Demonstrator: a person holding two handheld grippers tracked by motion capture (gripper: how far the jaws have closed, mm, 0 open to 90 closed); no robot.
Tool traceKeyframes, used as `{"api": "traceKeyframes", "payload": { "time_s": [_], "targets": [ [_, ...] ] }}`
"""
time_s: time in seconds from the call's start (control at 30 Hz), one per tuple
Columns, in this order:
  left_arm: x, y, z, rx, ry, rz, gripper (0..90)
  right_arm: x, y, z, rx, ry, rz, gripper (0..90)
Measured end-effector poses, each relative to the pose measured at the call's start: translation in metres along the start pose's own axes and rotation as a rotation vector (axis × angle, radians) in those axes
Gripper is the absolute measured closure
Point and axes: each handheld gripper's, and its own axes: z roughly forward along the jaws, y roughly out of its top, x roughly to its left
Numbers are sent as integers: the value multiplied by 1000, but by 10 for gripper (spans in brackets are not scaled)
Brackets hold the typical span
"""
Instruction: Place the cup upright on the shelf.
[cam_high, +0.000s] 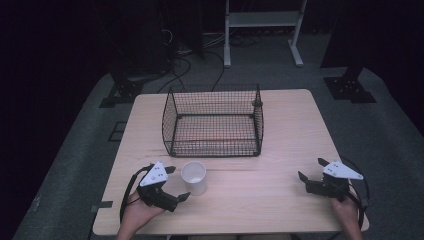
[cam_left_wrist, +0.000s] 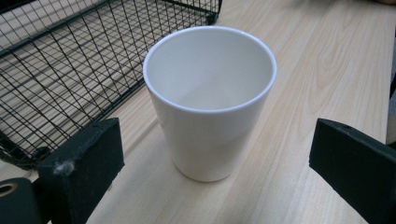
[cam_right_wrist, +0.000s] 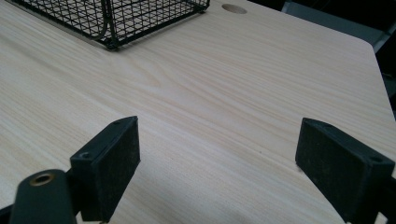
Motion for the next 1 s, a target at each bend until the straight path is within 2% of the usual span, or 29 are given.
{"api": "traceKeyframes", "payload": {
  "time_s": [0.23,0.47,0.7,0.83,1.0],
  "targets": [
    [2,2,10,36,-16,3,23,0,0,0,0,1,-3,131],
    [4,6,19,87,-9,4,23,0,0,0,0,1,-5,131],
    [5,13,29,113,-20,18,34,0,0,0,-1,2,-5,131],
    [8,15,36,146,-28,11,36,1,0,0,-3,3,-5,131],
    [10,17,41,153,-42,3,52,0,0,0,-3,3,-4,131]
  ]
}}
